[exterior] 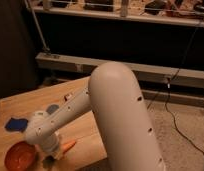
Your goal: Drag the pepper across the table
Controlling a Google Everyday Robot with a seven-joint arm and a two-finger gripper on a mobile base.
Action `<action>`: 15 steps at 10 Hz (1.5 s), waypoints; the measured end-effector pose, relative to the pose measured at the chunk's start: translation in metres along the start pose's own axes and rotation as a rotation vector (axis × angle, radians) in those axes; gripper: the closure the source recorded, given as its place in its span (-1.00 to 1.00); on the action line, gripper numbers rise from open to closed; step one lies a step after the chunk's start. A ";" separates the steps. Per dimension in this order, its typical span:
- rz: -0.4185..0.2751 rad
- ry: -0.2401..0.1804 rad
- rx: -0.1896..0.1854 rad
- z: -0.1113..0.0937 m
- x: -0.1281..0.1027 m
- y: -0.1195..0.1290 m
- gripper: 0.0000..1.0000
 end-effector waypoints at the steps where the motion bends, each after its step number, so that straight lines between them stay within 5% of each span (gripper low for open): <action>1: -0.002 -0.001 -0.001 0.000 0.000 0.000 0.68; 8: -0.022 -0.010 -0.030 0.004 -0.002 0.004 0.63; 11: -0.088 -0.046 -0.086 0.020 -0.031 0.009 0.22; 15: -0.251 -0.113 -0.201 0.047 -0.084 0.027 0.22</action>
